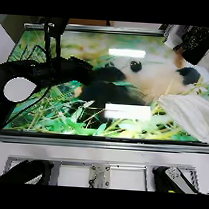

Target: Fold the clothes and pants, and hang the long-sleeved shirts on hangers.

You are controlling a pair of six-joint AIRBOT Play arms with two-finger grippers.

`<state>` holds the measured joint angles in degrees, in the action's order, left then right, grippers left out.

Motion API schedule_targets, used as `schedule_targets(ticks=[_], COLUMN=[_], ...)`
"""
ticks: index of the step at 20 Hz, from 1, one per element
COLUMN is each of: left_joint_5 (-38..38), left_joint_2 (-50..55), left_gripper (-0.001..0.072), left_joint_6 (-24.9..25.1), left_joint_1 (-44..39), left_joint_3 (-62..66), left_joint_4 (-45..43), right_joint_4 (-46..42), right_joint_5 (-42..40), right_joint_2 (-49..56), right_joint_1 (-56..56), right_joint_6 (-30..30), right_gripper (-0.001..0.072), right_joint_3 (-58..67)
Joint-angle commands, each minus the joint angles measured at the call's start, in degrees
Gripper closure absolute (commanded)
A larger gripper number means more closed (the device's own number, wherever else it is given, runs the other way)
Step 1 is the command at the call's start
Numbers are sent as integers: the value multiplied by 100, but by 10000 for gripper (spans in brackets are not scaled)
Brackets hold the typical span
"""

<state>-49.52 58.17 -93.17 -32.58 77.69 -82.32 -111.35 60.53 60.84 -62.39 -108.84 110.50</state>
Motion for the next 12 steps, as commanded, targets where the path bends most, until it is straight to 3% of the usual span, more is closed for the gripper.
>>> schedule_targets(ticks=[1, 9, 10, 11, 12], left_joint_5=[0, 0, 0, 0, 0], left_joint_2=[4, 4, 4, 4, 4], left_gripper=[698, 698, 698, 698, 698], left_joint_6=[11, 11, 11, 13, 13], left_joint_1=[0, 0, 0, 0, 0], left_joint_3=[-2, -2, -2, -2, -2], left_joint_4=[-4, -7, -7, -7, -9], right_joint_4=[-638, -599, -542, -498, -446], right_joint_5=[551, 634, 610, 531, 450], right_joint_2=[-264, -433, -433, -435, -450], right_joint_1=[-2, 0, 0, 2, 4], right_joint_6=[-269, -256, -212, -216, -219], right_gripper=[707, 685, 594, 349, 167], right_joint_3=[-2, -2, -2, -2, -2])
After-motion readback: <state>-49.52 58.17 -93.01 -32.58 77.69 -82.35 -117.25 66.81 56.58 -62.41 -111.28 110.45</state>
